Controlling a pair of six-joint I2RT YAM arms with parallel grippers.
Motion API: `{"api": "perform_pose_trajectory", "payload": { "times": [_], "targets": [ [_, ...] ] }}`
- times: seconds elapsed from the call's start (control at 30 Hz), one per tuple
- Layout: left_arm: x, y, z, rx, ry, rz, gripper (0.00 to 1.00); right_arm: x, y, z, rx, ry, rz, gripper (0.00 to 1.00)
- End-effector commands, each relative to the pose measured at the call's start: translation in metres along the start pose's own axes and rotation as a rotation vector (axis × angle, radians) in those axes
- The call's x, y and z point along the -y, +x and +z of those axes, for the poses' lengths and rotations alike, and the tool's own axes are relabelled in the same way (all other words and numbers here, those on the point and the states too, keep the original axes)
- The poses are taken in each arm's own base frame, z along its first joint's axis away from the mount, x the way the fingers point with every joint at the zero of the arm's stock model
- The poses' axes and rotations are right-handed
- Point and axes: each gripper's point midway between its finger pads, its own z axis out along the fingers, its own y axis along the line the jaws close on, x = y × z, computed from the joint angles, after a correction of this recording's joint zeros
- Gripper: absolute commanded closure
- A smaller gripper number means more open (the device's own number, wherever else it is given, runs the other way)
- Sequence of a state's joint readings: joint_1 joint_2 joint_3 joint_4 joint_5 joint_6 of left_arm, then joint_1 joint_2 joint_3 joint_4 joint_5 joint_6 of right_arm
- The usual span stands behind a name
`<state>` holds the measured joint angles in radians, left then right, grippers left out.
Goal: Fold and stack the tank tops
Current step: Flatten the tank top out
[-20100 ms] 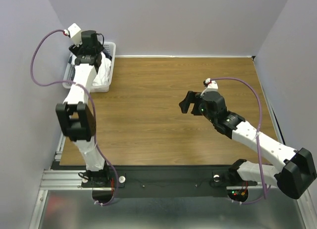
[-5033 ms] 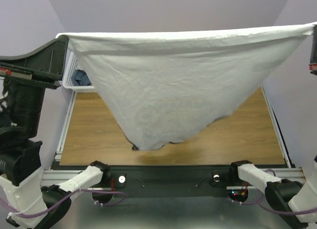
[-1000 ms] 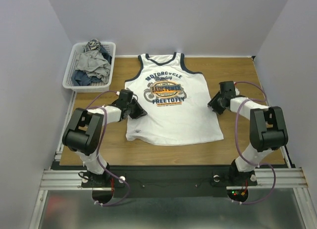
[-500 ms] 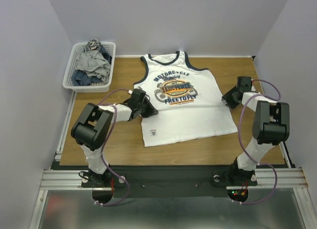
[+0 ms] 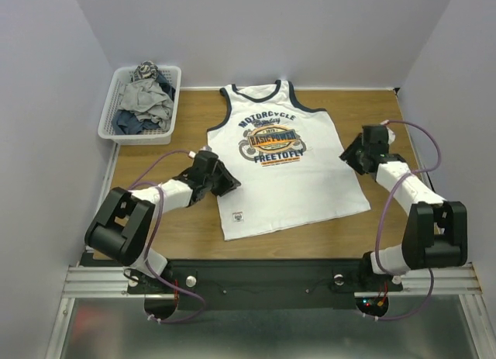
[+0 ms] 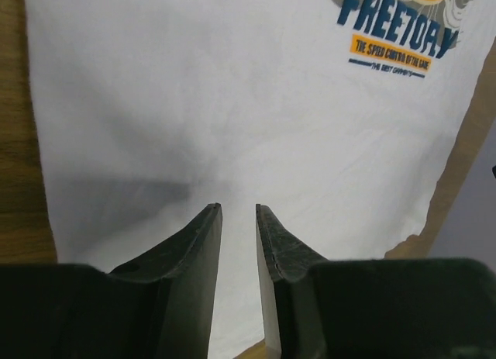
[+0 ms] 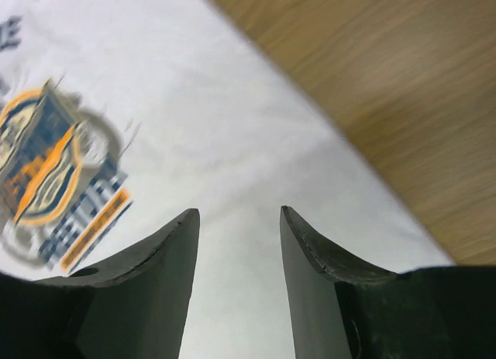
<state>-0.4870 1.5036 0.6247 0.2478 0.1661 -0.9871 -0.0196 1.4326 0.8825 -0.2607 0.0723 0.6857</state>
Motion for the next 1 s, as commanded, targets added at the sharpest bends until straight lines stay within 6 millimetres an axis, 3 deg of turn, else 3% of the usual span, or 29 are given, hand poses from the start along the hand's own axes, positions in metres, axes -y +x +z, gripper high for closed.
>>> {"api": "perform_pose_trajectory", "payload": {
  "times": [0.0, 0.03, 0.07, 0.1, 0.17, 0.23, 0.27, 0.3, 0.33, 0.37, 0.4, 0.47, 0.5, 0.6, 0.63, 0.73, 0.8, 0.97],
  "targets": [
    [0.053, -0.073, -0.025, 0.192, 0.052, 0.058, 0.63, -0.055, 0.018, -0.039, 0.023, -0.116, -0.146, 0.48],
    [0.065, -0.095, -0.031, 0.243, 0.062, 0.066, 0.63, -0.076, 0.041, -0.05, -0.005, -0.168, -0.19, 0.48],
    [0.062, -0.109, -0.034, 0.266, 0.042, 0.056, 0.63, -0.084, 0.052, -0.057, -0.017, -0.187, -0.21, 0.48],
    [0.051, -0.135, -0.036, 0.311, 0.009, 0.024, 0.63, -0.093, 0.063, -0.064, -0.023, -0.206, -0.232, 0.48],
    [0.054, -0.17, -0.042, 0.377, -0.012, 0.021, 0.63, -0.118, 0.098, -0.085, -0.066, -0.28, -0.29, 0.48],
    [0.045, -0.188, -0.03, 0.384, -0.065, 0.069, 0.63, -0.137, 0.119, -0.099, -0.096, -0.333, -0.329, 0.49],
    [0.054, -0.205, -0.031, 0.399, -0.072, 0.124, 0.63, -0.147, 0.148, -0.11, -0.14, -0.365, -0.382, 0.5],
    [0.053, -0.21, -0.025, 0.385, -0.096, 0.152, 0.64, -0.155, 0.163, -0.117, -0.157, -0.385, -0.411, 0.5],
    [0.05, -0.226, -0.012, 0.404, -0.146, 0.174, 0.64, -0.168, 0.168, -0.125, -0.14, -0.402, -0.427, 0.5],
    [0.046, -0.228, -0.005, 0.382, -0.173, 0.197, 0.64, -0.172, 0.202, -0.13, -0.183, -0.408, -0.497, 0.51],
    [0.029, -0.226, 0.014, 0.343, -0.223, 0.231, 0.64, -0.178, 0.213, -0.132, -0.187, -0.413, -0.522, 0.51],
    [0.03, -0.238, 0.023, 0.344, -0.246, 0.26, 0.64, -0.194, 0.246, -0.147, -0.217, -0.451, -0.585, 0.52],
    [0.018, -0.235, 0.036, 0.314, -0.272, 0.27, 0.64, -0.193, 0.263, -0.141, -0.233, -0.432, -0.622, 0.52],
    [0.01, -0.243, 0.046, 0.313, -0.302, 0.295, 0.63, -0.21, 0.298, -0.158, -0.249, -0.477, -0.684, 0.54],
    [0.007, -0.245, 0.052, 0.307, -0.313, 0.308, 0.62, -0.209, 0.319, -0.157, -0.265, -0.473, -0.731, 0.55],
    [0.0, -0.246, 0.059, 0.293, -0.325, 0.315, 0.62, -0.218, 0.34, -0.163, -0.265, -0.482, -0.773, 0.56],
    [0.002, -0.246, 0.062, 0.287, -0.314, 0.325, 0.62, -0.211, 0.364, -0.158, -0.274, -0.456, -0.831, 0.56],
    [0.0, -0.246, 0.062, 0.286, -0.317, 0.329, 0.62, -0.202, 0.388, -0.159, -0.275, -0.432, -0.885, 0.56]
  ]
}}
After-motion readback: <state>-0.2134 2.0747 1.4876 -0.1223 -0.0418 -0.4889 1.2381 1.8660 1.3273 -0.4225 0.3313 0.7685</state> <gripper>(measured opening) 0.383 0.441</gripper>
